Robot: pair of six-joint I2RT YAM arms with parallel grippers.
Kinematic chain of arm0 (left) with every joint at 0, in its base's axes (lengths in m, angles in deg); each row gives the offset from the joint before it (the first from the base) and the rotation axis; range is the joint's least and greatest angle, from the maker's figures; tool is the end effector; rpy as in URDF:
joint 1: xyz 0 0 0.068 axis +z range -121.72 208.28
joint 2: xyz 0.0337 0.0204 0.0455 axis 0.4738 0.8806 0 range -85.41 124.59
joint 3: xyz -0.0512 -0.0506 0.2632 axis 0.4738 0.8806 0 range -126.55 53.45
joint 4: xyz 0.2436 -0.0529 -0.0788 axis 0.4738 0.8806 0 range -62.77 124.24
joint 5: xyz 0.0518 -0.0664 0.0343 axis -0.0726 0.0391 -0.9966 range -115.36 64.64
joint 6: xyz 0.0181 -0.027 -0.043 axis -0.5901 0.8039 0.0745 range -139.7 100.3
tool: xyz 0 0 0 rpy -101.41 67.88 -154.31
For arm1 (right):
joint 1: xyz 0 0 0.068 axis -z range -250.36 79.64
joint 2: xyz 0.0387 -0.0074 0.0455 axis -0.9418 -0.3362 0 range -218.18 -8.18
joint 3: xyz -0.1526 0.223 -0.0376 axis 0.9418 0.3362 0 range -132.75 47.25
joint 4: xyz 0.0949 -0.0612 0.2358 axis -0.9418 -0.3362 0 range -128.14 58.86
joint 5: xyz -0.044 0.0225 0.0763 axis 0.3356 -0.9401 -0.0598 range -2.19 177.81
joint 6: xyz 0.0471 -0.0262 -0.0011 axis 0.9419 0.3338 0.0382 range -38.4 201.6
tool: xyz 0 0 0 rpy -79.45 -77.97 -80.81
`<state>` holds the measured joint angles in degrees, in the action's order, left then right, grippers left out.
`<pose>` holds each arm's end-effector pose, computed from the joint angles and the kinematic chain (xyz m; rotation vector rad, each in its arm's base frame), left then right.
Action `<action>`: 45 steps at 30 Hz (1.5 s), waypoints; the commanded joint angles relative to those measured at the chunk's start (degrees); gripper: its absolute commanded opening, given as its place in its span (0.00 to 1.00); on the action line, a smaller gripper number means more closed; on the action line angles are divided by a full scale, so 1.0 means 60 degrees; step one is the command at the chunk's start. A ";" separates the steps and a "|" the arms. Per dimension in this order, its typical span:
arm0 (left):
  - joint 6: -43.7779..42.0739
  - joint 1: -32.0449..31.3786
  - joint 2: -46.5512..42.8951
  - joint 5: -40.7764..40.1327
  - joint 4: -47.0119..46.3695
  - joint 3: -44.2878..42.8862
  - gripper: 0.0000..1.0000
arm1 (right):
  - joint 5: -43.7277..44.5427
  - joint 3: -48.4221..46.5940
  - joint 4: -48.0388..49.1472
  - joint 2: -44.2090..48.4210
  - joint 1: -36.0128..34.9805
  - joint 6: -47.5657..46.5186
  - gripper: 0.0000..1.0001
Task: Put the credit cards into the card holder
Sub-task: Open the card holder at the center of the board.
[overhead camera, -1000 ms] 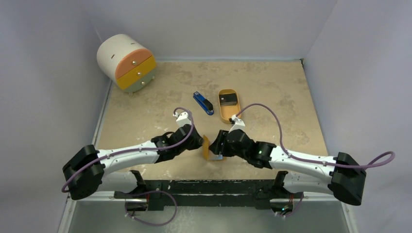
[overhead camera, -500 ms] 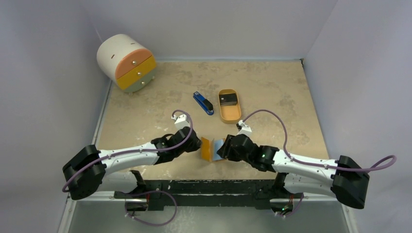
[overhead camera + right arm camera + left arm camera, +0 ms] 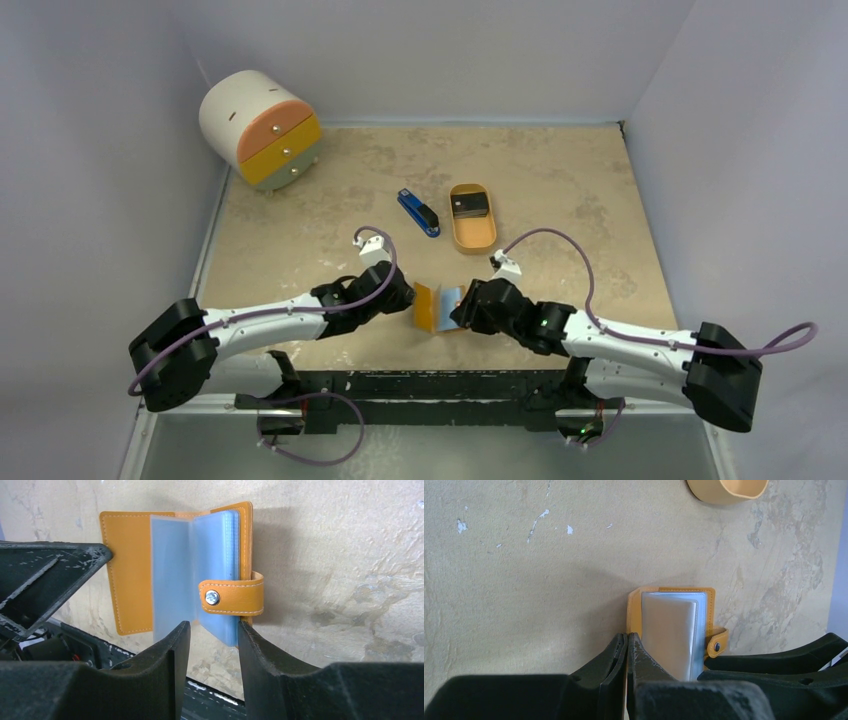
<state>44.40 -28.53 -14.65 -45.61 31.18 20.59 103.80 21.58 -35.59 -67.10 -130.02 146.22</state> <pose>0.1435 -0.1967 0.1880 -0.3352 2.3254 -0.7042 0.1129 0.1739 0.1893 0.2628 2.3337 0.8632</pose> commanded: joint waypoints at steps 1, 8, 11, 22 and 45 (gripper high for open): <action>0.0142 -0.0054 0.0022 -0.0232 -0.0344 0.0206 0.00 | 0.0309 0.0198 0.0004 -0.0002 0.0055 0.0267 0.43; 0.0223 -0.0054 0.0234 -0.0185 -0.0511 0.0400 0.00 | 0.0025 0.0272 0.0415 -0.0481 0.0099 0.0258 0.44; 0.0251 -0.0061 0.0322 -0.0185 -0.0811 0.0527 0.00 | -0.0043 0.0324 0.0659 -0.0576 0.0139 0.0221 0.44; 0.0322 -0.0057 0.0675 -0.0010 -0.1283 0.0734 0.00 | -0.0292 0.0447 0.1671 -0.0770 0.0246 0.0032 0.36; -0.0081 -0.0053 -0.1837 -0.1392 0.1529 -0.0397 0.49 | 0.0207 -0.0669 0.0922 -0.1222 0.0275 -0.0929 0.00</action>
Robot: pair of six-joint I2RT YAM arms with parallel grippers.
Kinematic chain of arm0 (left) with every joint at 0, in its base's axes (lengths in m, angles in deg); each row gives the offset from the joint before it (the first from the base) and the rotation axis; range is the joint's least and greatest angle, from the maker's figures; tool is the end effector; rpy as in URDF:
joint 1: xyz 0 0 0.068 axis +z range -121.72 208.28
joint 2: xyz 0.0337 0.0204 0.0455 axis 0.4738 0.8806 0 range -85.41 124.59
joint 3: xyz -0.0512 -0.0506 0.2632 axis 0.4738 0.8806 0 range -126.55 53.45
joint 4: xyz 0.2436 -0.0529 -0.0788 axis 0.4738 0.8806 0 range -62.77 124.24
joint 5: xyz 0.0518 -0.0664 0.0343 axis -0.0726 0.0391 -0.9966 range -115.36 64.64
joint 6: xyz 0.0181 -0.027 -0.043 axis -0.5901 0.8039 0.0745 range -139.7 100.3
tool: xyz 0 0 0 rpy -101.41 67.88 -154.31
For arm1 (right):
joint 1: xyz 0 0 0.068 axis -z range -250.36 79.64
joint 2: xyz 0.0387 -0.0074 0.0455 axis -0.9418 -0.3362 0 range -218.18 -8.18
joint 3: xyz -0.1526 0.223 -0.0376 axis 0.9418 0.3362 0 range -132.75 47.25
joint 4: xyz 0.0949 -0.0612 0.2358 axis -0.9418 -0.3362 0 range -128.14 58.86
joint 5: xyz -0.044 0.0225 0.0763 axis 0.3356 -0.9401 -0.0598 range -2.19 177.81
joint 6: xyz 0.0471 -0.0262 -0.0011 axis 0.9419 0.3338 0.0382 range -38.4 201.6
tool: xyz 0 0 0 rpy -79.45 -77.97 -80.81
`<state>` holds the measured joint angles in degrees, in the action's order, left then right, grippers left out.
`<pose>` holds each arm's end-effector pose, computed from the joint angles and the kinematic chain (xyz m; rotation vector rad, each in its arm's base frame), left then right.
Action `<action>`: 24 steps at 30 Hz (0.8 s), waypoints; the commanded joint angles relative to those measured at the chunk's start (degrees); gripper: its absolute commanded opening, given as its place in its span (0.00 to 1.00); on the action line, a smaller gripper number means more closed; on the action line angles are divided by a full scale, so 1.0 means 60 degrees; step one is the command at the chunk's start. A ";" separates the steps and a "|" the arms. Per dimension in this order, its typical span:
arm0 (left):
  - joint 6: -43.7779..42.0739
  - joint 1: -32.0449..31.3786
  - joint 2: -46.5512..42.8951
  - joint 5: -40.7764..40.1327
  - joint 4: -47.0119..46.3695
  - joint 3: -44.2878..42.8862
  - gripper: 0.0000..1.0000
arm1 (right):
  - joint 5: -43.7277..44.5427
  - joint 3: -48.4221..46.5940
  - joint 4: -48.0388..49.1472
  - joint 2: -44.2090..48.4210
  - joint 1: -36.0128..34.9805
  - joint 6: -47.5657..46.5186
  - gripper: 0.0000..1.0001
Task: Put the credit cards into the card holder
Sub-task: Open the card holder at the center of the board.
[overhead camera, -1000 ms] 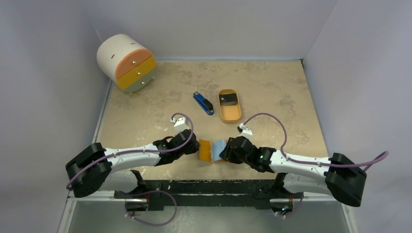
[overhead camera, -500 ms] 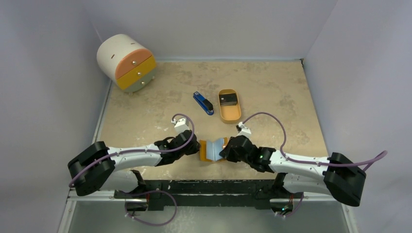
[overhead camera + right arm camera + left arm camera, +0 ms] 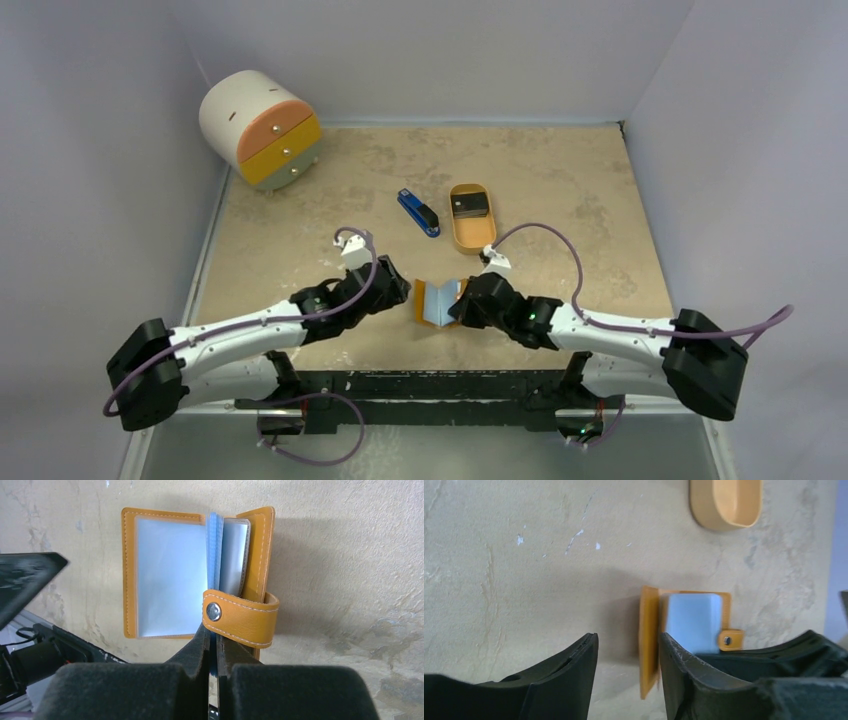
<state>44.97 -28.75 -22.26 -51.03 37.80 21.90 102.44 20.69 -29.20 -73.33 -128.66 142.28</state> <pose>0.1324 -0.1757 0.2006 -0.3827 2.2664 -0.6319 0.1257 0.1868 0.1825 0.1982 2.3212 0.8548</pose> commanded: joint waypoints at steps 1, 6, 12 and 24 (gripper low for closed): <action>-0.0139 -0.0019 -0.0651 -0.0338 0.0358 -0.0671 0.49 | 0.0446 -0.0548 -0.0146 -0.0216 0.0057 -0.0284 0.00; 0.0120 -0.0027 -0.0297 0.0650 -0.0870 -0.0771 0.48 | 0.0378 -0.0651 -0.0059 -0.0411 0.0049 -0.0329 0.00; 0.0366 -0.0021 0.1288 0.1849 -0.2961 -0.0769 0.33 | 0.0345 -0.0641 0.0040 -0.0522 0.0050 -0.0317 0.00; 0.0357 -0.0019 0.3237 0.1957 -0.3189 -0.0712 0.06 | 0.0167 -0.0414 0.0242 -0.0616 0.0049 -0.0217 0.00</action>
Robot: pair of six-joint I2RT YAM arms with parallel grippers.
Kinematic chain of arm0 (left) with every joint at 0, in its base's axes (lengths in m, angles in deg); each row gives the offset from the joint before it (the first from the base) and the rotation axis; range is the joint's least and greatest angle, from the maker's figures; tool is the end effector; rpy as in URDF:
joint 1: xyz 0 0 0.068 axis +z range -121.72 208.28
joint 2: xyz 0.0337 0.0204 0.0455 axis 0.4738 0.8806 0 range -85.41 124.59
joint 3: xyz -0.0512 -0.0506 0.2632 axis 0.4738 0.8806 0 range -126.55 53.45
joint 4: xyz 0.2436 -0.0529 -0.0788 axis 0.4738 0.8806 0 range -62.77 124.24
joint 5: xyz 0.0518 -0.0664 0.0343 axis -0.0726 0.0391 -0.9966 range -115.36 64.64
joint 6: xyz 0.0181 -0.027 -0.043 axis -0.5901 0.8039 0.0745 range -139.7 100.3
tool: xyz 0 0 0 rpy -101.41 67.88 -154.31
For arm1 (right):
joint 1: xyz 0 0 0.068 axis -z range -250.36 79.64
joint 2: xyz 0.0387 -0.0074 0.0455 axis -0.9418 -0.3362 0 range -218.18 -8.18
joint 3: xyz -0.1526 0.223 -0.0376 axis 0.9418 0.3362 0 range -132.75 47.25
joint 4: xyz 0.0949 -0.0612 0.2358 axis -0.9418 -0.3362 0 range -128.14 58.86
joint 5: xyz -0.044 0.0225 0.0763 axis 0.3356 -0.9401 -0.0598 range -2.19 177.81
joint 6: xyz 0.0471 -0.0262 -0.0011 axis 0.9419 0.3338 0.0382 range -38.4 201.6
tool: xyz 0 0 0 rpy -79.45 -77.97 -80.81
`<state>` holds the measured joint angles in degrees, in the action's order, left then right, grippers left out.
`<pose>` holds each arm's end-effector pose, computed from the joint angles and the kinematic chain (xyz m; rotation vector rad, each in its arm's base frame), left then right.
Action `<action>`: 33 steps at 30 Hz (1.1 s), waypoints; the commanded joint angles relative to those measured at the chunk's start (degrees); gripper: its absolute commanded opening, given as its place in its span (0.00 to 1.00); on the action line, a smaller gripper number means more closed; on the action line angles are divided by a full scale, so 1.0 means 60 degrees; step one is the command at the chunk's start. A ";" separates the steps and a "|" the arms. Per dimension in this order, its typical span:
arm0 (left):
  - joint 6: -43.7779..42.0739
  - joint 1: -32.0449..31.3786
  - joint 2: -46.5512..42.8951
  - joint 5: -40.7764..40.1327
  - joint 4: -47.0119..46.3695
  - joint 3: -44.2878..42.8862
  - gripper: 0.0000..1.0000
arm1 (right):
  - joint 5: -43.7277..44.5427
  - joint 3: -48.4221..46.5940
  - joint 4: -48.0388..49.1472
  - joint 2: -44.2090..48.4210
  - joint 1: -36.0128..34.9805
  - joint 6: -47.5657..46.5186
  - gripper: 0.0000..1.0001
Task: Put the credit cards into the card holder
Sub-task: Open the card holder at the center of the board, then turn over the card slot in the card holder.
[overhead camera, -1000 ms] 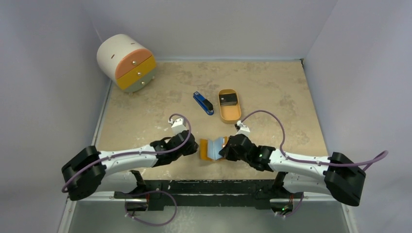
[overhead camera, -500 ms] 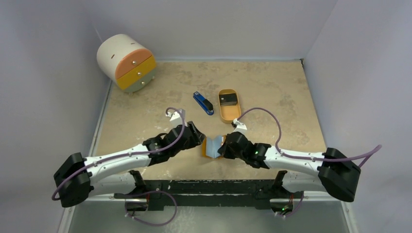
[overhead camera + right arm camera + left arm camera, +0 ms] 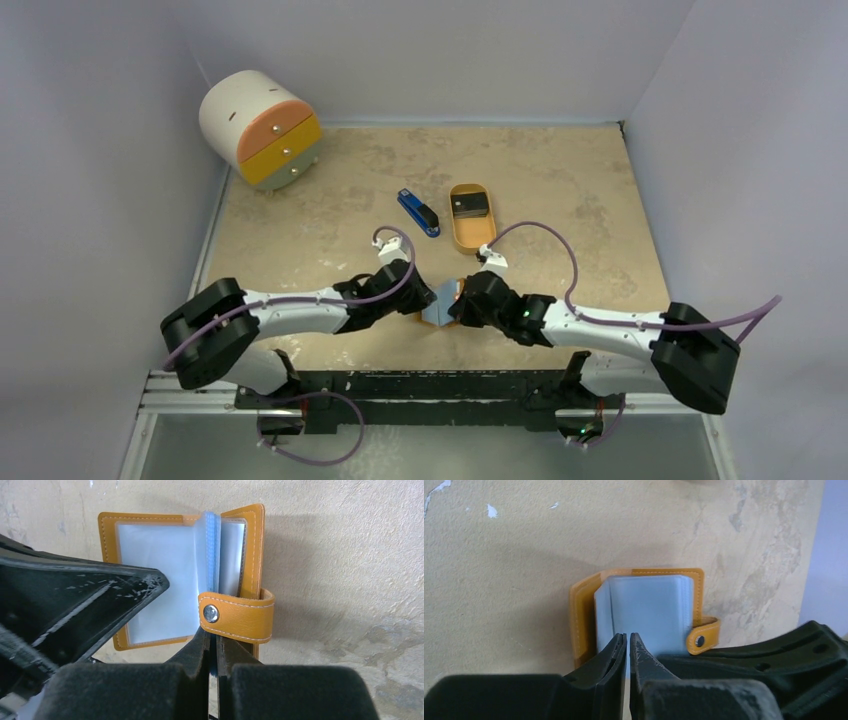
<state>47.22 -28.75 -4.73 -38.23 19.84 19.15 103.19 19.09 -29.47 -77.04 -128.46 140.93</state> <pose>0.1559 -0.2257 0.1697 -0.3343 2.3722 -0.8807 0.1314 0.1936 0.1773 0.1761 2.3441 0.7911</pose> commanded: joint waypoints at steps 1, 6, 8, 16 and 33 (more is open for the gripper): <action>-0.0019 -0.0020 0.0462 -0.0285 -0.0101 -0.0233 0.05 | 0.0001 -0.0086 0.0343 0.0012 0.0016 0.0032 0.00; 0.0030 -0.0005 0.1166 -0.0227 -0.0288 -0.0062 0.03 | -0.0361 0.0430 0.0905 0.0328 0.0020 0.0185 0.00; 0.0039 -0.0009 0.1365 -0.0165 -0.0456 -0.0013 0.04 | -0.0573 0.0582 0.0952 0.0563 0.0017 0.0205 0.03; -0.0070 -0.0011 0.1727 -0.0162 -0.0580 -0.0058 0.04 | -0.0660 0.1012 0.0857 0.1534 0.0028 0.0055 0.44; -0.0297 -0.0008 0.1808 -0.0405 -0.0248 -0.0117 0.04 | -0.0868 0.1998 0.1986 0.2688 0.0625 0.0787 0.53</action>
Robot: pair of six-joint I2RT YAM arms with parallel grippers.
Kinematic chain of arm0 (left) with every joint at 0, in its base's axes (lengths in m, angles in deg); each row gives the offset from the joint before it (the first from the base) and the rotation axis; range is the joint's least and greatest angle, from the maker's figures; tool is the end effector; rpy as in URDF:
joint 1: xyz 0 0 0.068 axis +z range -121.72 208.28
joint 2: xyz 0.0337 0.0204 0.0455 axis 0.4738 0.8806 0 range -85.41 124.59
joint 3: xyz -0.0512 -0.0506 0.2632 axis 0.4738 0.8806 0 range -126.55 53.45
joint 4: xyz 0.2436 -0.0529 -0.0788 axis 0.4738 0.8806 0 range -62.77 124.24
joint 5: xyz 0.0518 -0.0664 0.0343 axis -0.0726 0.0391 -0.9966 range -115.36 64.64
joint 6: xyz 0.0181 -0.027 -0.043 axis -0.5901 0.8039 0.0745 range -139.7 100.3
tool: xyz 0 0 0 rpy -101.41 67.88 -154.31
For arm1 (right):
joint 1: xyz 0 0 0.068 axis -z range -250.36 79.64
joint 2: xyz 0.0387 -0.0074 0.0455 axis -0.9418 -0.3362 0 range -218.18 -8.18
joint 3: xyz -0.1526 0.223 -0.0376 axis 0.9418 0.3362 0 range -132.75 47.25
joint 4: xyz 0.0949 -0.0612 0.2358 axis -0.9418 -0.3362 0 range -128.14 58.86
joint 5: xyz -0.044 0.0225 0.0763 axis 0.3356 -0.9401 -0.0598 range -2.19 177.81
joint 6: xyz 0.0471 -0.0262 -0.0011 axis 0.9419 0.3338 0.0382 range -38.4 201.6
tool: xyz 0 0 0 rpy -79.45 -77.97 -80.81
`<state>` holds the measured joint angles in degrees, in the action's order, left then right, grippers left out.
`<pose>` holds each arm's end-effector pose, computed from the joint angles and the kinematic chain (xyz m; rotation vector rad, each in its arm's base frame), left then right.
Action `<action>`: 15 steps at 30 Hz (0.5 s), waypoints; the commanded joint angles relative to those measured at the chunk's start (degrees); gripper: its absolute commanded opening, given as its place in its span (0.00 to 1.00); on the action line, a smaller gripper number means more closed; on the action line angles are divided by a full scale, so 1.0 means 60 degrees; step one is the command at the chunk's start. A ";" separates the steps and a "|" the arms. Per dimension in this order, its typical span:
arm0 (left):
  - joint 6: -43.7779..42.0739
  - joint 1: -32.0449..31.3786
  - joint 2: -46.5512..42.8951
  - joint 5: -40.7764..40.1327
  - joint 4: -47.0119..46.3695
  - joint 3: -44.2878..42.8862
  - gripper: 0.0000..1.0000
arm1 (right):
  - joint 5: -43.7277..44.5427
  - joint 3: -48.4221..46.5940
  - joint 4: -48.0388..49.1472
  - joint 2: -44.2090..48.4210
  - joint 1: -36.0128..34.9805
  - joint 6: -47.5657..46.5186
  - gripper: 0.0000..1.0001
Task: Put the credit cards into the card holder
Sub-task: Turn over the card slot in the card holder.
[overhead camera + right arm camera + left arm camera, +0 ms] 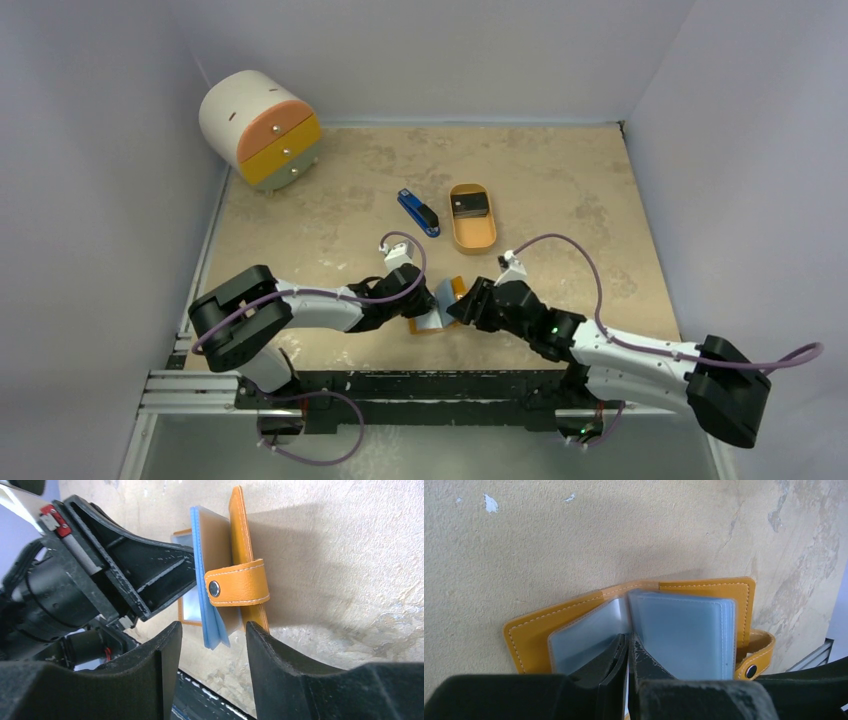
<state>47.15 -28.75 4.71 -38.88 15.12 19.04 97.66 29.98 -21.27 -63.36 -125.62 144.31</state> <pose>0.1631 -0.2361 0.1341 -0.3332 2.4283 -0.7894 0.1163 0.1574 0.1758 0.2608 2.2247 1.0518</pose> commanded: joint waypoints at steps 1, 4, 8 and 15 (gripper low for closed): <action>-0.0298 -0.0001 0.0262 -0.0307 0.0529 -0.0099 0.04 | 0.0058 0.0221 0.0682 0.0475 0.0183 0.0242 0.54; -0.0323 -0.0003 0.0335 -0.0310 0.0544 -0.0116 0.04 | 0.0114 0.0293 0.0748 0.0620 0.0263 0.0310 0.51; -0.0361 -0.0001 0.0381 -0.0350 0.0600 -0.0139 0.03 | 0.0001 0.0269 0.0893 0.0488 0.0387 0.0343 0.39; -0.0404 -0.0012 0.0416 -0.0369 0.0600 -0.0168 0.03 | -0.0301 -0.0021 0.1095 -0.0154 0.0568 0.0269 0.36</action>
<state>46.72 -28.75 5.39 -39.19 15.07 18.38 96.76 31.72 -17.36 -62.97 -122.78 145.78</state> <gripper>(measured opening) 0.037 0.357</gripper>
